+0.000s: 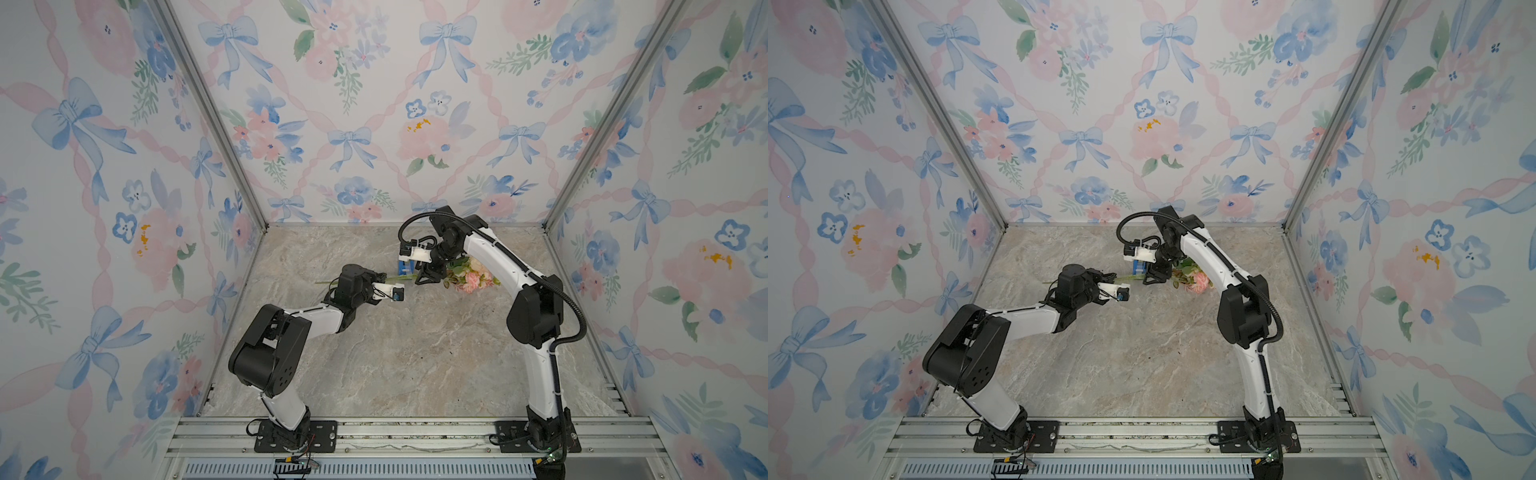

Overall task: Wrap bouquets with tape
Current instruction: Wrap the tape around the bouquet.

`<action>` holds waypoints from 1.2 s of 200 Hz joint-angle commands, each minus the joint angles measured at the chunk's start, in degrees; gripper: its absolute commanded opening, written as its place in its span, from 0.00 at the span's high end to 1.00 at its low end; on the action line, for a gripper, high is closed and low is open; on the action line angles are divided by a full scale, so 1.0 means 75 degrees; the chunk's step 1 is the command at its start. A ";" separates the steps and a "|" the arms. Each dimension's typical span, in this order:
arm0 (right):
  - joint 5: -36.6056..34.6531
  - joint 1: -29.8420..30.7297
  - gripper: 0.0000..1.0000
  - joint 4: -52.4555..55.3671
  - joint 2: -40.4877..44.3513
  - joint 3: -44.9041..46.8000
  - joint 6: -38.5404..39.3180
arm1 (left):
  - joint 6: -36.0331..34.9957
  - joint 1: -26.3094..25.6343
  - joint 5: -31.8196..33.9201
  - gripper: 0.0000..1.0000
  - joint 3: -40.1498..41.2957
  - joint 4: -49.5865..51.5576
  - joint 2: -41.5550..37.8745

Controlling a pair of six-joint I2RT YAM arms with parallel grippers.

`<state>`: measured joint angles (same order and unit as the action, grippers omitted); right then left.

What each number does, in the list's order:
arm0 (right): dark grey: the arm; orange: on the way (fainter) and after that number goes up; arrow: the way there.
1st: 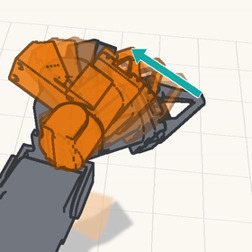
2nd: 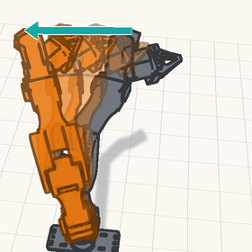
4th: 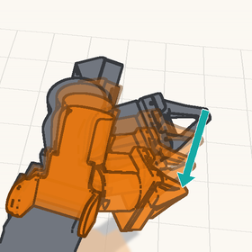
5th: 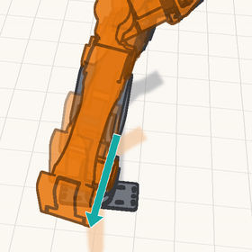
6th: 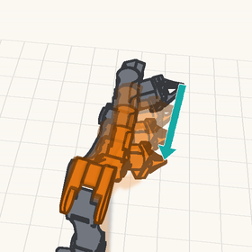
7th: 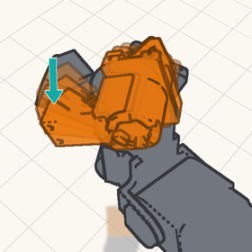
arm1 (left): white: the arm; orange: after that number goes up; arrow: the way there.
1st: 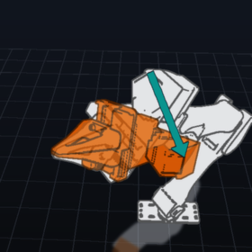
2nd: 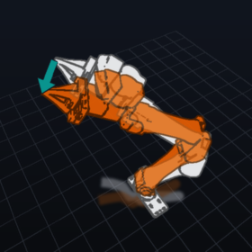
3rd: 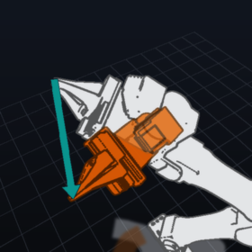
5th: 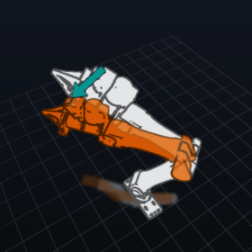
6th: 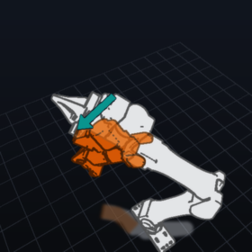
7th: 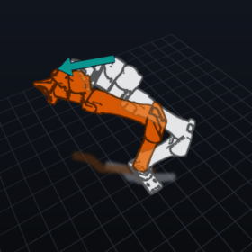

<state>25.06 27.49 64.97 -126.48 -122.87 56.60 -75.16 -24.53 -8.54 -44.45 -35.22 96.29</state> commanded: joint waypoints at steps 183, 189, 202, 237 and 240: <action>-0.1009 0.0360 1.00 -0.0852 0.0182 0.0475 0.0446 | 0.1306 -0.0023 -0.1310 0.47 0.0648 -0.0937 -0.0947; -0.1088 0.0377 1.00 -0.1023 0.0256 0.0596 0.0455 | 0.1475 0.0023 -0.1387 0.41 0.0653 -0.0841 -0.1060; -0.1277 0.0434 1.00 -0.1359 0.0409 0.0856 0.0493 | 0.1681 0.0144 -0.1631 0.35 0.0915 -0.0416 -0.1410; -0.1659 0.0518 1.00 -0.2776 0.1118 0.2100 0.0680 | 0.2644 0.0813 -0.2775 0.30 0.1254 0.0744 -0.2531; -0.1697 0.0526 1.00 -0.2951 0.1190 0.2231 0.0680 | 0.2719 0.0872 -0.2855 0.30 0.1276 0.0814 -0.2616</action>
<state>15.29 30.48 52.29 -123.48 -111.44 60.27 -62.26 -20.95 -22.00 -36.69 -36.07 80.88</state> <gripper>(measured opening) 0.159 0.697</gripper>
